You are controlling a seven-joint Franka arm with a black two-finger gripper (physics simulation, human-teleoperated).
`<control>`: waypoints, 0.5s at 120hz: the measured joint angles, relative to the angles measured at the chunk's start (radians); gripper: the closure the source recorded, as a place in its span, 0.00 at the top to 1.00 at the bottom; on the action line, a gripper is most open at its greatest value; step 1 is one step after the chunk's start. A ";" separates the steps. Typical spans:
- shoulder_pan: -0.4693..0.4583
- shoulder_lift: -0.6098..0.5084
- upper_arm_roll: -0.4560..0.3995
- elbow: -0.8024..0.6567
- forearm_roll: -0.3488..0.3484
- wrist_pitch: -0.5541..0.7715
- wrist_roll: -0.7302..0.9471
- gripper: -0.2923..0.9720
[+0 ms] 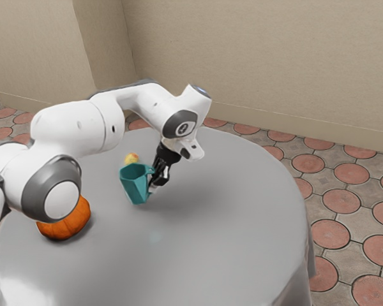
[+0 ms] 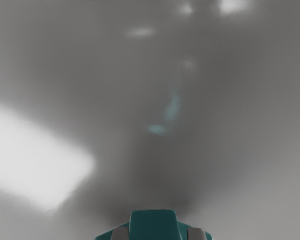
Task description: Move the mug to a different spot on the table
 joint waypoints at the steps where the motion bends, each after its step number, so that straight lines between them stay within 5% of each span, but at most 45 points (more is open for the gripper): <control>1: 0.000 0.001 0.000 0.000 0.000 0.000 0.000 0.19; 60: 0.001 0.045 0.003 0.020 -0.019 0.009 -0.002 0.18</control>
